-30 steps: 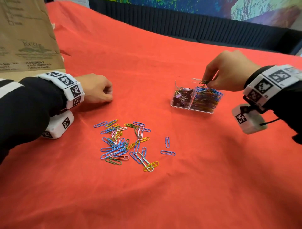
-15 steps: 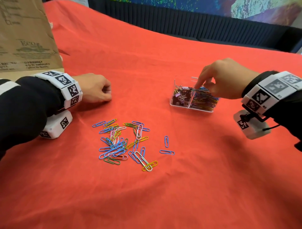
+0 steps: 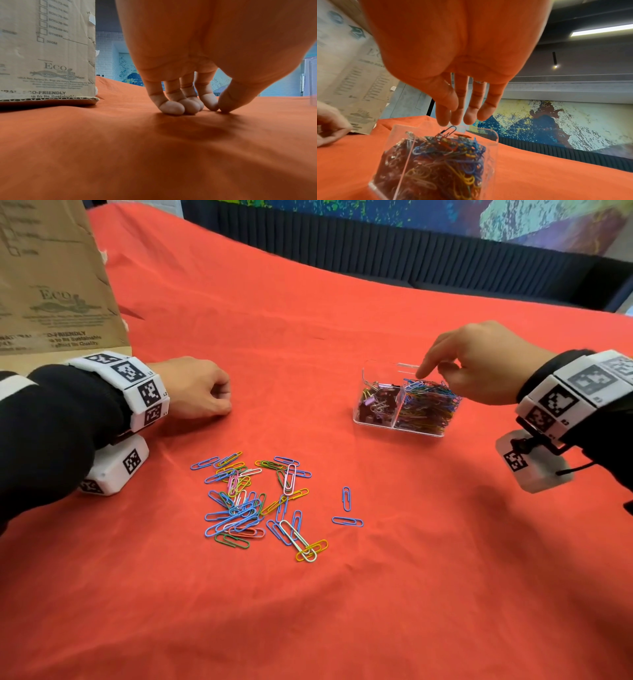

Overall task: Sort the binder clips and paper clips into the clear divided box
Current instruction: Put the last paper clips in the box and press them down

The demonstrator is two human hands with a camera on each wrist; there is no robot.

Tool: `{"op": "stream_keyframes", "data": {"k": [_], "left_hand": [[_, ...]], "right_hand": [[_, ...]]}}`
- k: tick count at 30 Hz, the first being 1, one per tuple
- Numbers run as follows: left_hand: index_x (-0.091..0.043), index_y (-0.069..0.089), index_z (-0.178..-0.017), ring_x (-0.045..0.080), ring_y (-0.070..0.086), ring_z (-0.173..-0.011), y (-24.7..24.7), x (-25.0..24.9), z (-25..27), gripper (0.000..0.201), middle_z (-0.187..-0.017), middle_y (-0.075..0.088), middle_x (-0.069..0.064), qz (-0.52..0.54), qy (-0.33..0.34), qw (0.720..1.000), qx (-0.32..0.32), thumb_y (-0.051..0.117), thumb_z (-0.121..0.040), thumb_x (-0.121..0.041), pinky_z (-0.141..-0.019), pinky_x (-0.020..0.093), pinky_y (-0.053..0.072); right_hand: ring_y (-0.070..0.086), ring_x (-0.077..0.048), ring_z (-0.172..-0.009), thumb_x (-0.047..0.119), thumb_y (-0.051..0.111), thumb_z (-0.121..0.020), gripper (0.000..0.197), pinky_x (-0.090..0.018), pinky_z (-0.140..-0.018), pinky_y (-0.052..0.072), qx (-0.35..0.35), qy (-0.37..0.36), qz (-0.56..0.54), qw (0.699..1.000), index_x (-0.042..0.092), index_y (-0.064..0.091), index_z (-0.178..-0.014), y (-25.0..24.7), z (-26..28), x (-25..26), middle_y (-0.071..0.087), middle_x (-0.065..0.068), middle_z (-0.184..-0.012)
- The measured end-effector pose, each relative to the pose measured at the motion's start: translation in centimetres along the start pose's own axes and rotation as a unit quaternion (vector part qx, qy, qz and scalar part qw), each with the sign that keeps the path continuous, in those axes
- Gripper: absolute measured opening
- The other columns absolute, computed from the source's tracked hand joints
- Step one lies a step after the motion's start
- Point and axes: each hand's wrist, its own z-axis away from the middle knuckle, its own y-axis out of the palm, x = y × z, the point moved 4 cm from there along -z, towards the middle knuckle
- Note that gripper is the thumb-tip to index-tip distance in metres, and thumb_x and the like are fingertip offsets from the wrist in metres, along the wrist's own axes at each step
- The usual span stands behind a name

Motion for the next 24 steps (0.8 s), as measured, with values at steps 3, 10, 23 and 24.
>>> {"op": "stream_keyframes", "data": {"k": [3,10,23,24], "left_hand": [[-0.021,0.062,-0.078,0.022,0.058,-0.074,0.0,0.0,0.1,0.013,-0.073,0.063,-0.009,0.003,-0.003,1.0,0.004,0.06,-0.086,-0.032,-0.075,0.027,0.045],[-0.021,0.062,-0.077,0.021,0.058,-0.073,0.0,0.1,0.0,0.014,-0.072,0.063,-0.01,0.001,-0.004,1.0,0.001,0.061,-0.085,-0.032,-0.072,0.026,0.042],[-0.022,0.061,-0.074,0.018,0.057,-0.07,0.1,0.2,0.0,0.013,-0.07,0.063,-0.011,0.008,-0.003,1.0,0.003,0.061,-0.084,-0.031,-0.072,0.027,0.044],[-0.022,0.06,-0.074,0.019,0.057,-0.07,0.1,0.1,0.1,0.014,-0.07,0.062,-0.012,0.005,-0.002,1.0,-0.001,0.061,-0.084,-0.031,-0.071,0.026,0.041]], "right_hand": [[0.061,-0.026,-0.082,0.003,0.051,-0.078,0.04,-0.039,-0.085,0.053,0.009,0.0,-0.009,1.0,0.03,0.079,-0.09,0.2,0.3,0.4,0.074,0.0,-0.099],[0.062,-0.025,-0.083,-0.001,0.05,-0.077,0.046,-0.033,-0.085,0.052,0.026,0.068,-0.014,0.997,0.033,0.079,-0.085,-0.4,0.9,-1.0,0.073,0.003,-0.081],[0.069,-0.019,-0.078,0.019,0.059,-0.071,0.026,-0.033,-0.076,0.055,0.019,-0.02,-0.076,0.997,0.03,0.078,-0.086,-1.4,2.4,6.1,0.074,0.006,-0.08],[0.068,-0.012,-0.079,0.028,0.062,-0.071,0.027,-0.03,-0.075,0.055,0.072,-0.056,-0.1,0.991,0.033,0.077,-0.093,-0.8,2.9,8.2,0.073,0.01,-0.086]]}}
